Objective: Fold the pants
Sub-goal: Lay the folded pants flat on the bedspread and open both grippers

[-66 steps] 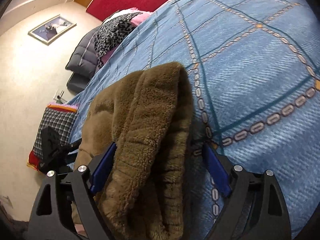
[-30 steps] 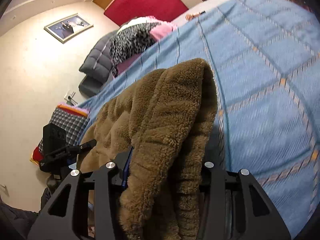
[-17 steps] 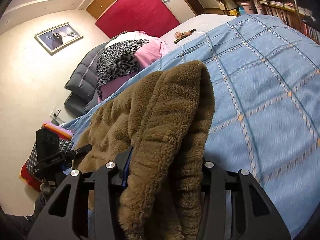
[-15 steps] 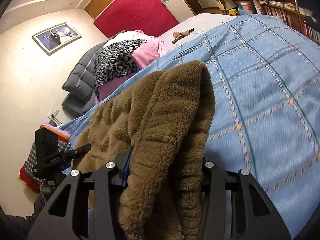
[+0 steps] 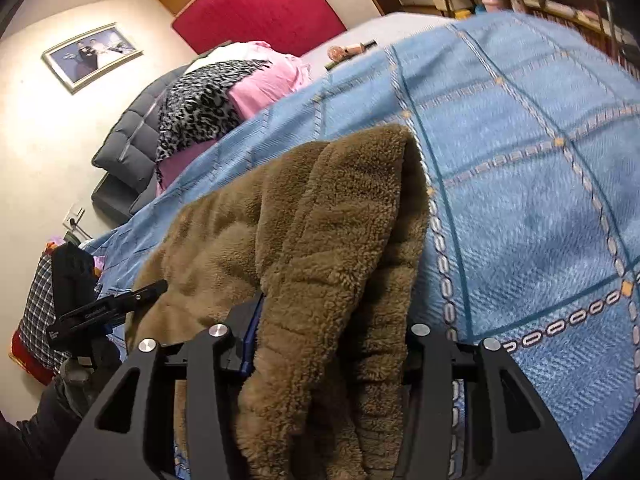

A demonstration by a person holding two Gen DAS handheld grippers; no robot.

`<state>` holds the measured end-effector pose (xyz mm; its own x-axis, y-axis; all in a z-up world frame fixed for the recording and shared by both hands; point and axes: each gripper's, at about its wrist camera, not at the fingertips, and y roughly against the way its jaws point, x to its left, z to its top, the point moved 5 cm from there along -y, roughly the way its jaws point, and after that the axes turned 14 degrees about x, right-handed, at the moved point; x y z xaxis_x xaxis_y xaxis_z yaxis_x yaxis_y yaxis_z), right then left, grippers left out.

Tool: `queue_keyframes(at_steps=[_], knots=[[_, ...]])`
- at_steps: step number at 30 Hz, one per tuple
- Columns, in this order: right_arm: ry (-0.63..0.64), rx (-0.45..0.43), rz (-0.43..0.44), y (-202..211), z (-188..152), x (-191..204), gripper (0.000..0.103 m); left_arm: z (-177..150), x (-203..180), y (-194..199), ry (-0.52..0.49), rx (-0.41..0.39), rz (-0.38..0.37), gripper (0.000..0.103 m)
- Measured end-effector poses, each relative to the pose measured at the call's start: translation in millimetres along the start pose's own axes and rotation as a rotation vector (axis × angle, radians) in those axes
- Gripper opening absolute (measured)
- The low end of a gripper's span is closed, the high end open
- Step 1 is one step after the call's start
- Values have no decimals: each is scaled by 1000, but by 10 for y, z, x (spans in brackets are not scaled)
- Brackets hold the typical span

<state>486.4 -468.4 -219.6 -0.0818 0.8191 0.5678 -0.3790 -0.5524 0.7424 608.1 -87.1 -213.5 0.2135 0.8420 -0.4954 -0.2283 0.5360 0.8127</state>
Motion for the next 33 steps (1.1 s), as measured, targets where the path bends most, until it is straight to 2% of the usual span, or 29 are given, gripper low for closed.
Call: queue_keyframes(at_steps=[1,2,4,6,10,12,14,16,18,20,22,27,33], knots=[[-15,4,4,3,-8,-42,55,-2,8,-8,-1,-2,8,57],[-23,1,4,26,-17,-63,57,-25,13,5,-10,-4,32,58],[-25,-23,-20,145,-53,-61,59,-74,-9,74,-33,-12,71,58],[-27,-71,-54,341,-108,-59,60,-120,-66,182,-59,-34,143,58],[-22,-147,-121,704,-327,23,60,-340,-291,472,-141,-118,236,60],[9,-165,-176,792,-448,113,60,-451,-389,495,-179,-135,273,62],[43,-148,-223,749,-572,205,60,-531,-472,417,-218,-133,311,62],[58,-109,-338,615,-658,209,60,-560,-504,276,-250,-107,358,62],[52,-94,-408,522,-719,146,62,-583,-458,80,-253,-77,423,64],[-9,-86,-402,481,-746,18,65,-620,-420,25,-272,-87,443,66],[-32,-90,-400,452,-744,-50,67,-642,-381,-1,-275,-95,466,73],[-25,-92,-455,411,-780,-39,68,-626,-388,-13,-253,-85,494,74],[-66,-89,-443,410,-788,-55,69,-693,-443,25,-225,-64,540,74]])
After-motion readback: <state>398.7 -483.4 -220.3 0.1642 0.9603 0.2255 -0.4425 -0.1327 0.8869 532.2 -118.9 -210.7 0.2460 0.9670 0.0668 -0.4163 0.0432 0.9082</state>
